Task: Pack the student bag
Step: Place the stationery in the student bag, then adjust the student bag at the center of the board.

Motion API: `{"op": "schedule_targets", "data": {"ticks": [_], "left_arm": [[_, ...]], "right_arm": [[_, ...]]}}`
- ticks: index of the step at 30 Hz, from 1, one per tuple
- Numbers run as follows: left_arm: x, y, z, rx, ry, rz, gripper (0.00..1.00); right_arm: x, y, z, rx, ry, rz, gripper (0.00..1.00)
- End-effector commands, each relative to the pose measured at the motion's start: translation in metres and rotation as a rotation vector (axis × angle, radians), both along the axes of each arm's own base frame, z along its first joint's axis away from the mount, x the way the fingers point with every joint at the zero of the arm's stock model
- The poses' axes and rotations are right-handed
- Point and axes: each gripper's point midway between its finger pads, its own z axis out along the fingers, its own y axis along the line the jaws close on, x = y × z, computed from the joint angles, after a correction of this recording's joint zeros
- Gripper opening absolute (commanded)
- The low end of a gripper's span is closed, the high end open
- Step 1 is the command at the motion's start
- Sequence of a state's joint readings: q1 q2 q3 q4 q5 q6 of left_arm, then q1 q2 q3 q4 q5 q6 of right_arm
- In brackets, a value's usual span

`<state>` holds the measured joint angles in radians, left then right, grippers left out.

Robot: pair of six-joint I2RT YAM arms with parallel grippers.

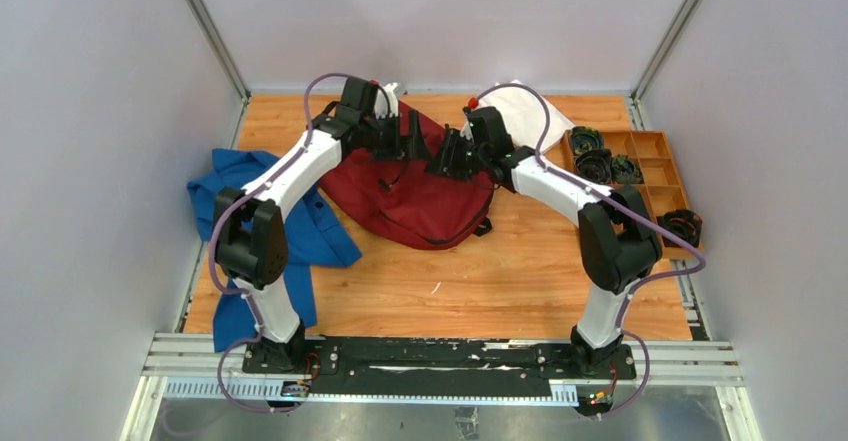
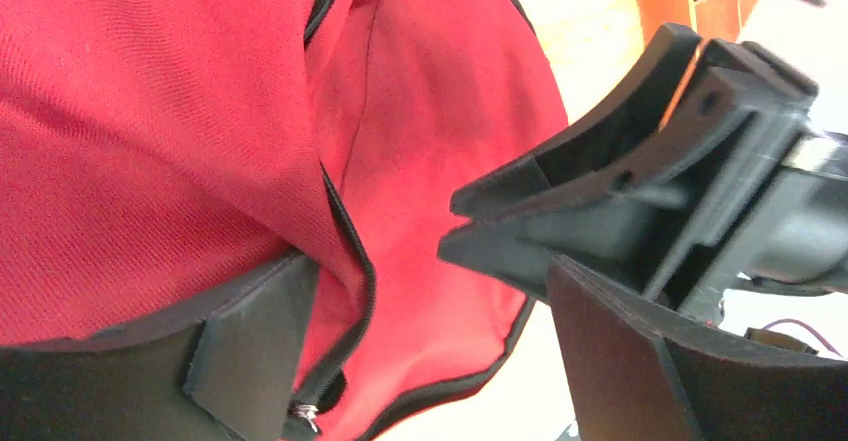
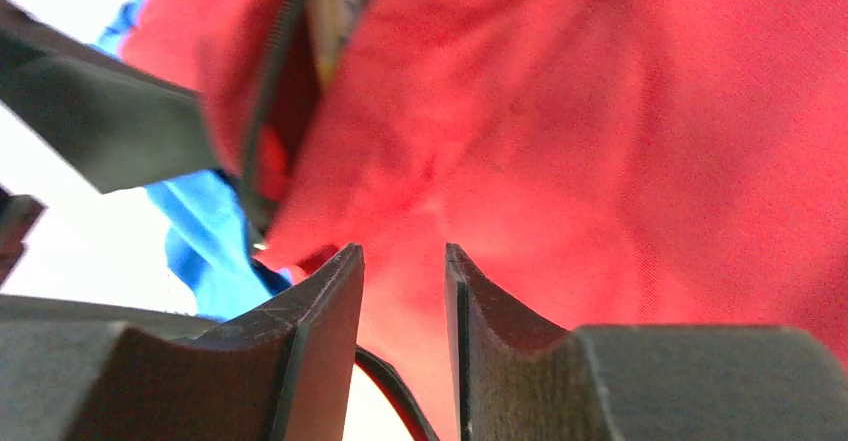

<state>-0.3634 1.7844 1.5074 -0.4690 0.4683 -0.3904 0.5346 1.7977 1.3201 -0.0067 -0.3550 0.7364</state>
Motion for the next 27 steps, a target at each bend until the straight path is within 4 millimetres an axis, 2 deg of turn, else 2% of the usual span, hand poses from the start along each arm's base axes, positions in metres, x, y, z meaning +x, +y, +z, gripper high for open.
{"op": "schedule_targets", "data": {"ticks": [1,4,6,8,10,11,13,15,16,18,21,23,25,27], "left_arm": [[-0.004,0.020,0.058,0.053,-0.178,0.069,0.92],[-0.016,0.043,0.075,0.091,-0.237,0.164,0.86],[-0.029,0.061,0.069,0.138,-0.228,0.222,0.78],[-0.041,0.085,0.052,0.219,-0.204,0.300,0.68],[-0.050,0.114,0.026,0.336,-0.169,0.402,0.50],[-0.054,0.128,0.014,0.395,-0.153,0.442,0.48],[-0.062,0.139,-0.005,0.445,-0.112,0.473,0.47],[-0.067,0.132,-0.017,0.406,-0.081,0.464,0.51],[-0.068,0.126,-0.020,0.370,-0.076,0.452,0.55],[-0.065,0.115,-0.023,0.312,-0.078,0.437,0.55],[-0.052,0.114,-0.019,0.312,-0.109,0.455,0.55],[-0.041,0.122,-0.017,0.367,-0.135,0.477,0.55],[-0.033,0.143,-0.024,0.444,-0.119,0.526,0.55],[-0.025,0.158,-0.035,0.441,-0.070,0.547,0.54]], "right_arm": [[-0.005,-0.041,-0.001,-0.114,-0.033,-0.048,0.40],[-0.008,-0.056,-0.002,-0.132,-0.036,-0.050,0.40],[-0.011,-0.059,0.000,-0.148,-0.043,-0.027,0.40],[-0.015,-0.056,0.004,-0.154,-0.052,0.006,0.40],[-0.020,-0.051,0.006,-0.160,-0.051,0.039,0.39],[-0.021,-0.048,0.007,-0.164,-0.052,0.048,0.38],[-0.018,-0.039,0.010,-0.179,-0.076,0.066,0.38],[-0.009,-0.033,0.011,-0.226,-0.094,0.068,0.38],[-0.002,-0.031,0.012,-0.242,-0.093,0.060,0.37],[0.011,-0.024,0.016,-0.248,-0.088,0.057,0.35],[0.025,-0.006,0.033,-0.216,-0.101,0.073,0.34],[0.029,0.011,0.046,-0.201,-0.126,0.088,0.34],[0.032,0.038,0.047,-0.220,-0.170,0.130,0.34],[0.031,0.060,0.047,-0.256,-0.191,0.182,0.34]]}}
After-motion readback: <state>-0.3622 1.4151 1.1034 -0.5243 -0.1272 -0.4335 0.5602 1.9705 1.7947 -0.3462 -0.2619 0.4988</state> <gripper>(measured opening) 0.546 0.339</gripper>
